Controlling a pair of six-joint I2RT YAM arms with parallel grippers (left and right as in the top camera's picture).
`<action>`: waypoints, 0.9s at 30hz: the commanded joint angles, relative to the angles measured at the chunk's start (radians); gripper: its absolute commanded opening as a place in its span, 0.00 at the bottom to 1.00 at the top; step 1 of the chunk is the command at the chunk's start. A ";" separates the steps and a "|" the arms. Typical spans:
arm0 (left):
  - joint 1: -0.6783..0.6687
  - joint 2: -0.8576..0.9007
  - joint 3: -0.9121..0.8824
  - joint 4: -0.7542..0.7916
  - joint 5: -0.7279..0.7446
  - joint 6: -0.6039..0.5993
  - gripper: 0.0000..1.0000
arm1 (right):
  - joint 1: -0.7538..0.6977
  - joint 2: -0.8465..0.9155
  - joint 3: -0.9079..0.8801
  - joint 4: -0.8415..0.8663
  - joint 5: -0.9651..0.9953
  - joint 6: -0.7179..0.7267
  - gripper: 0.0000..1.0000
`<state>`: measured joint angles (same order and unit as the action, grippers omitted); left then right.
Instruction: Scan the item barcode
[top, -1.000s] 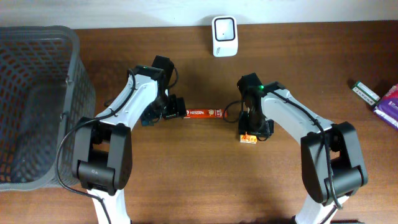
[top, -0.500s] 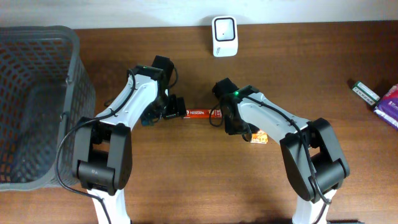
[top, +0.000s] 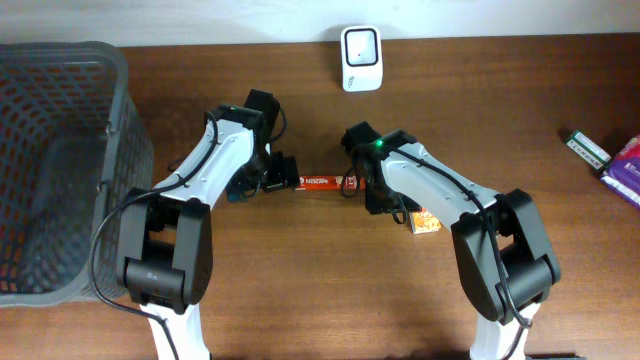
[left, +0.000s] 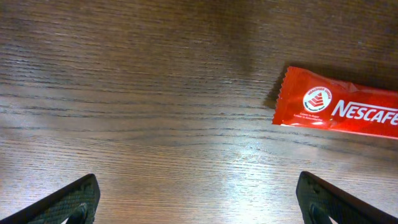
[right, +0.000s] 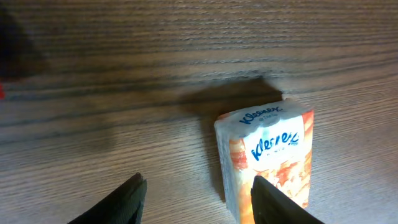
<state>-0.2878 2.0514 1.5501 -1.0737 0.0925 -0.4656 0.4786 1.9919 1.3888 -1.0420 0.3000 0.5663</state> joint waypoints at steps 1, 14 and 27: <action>0.002 -0.015 0.001 -0.001 -0.011 -0.009 0.99 | -0.003 -0.005 -0.027 0.003 0.085 0.016 0.55; 0.002 -0.015 0.001 -0.001 -0.011 -0.009 0.99 | -0.087 -0.005 -0.122 0.054 -0.062 0.009 0.04; 0.002 -0.015 0.001 -0.001 -0.011 -0.009 0.99 | -0.087 -0.005 0.067 0.014 -0.929 -0.439 0.04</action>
<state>-0.2878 2.0514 1.5501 -1.0737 0.0921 -0.4656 0.3923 1.9854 1.4429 -1.0286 -0.5423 0.1673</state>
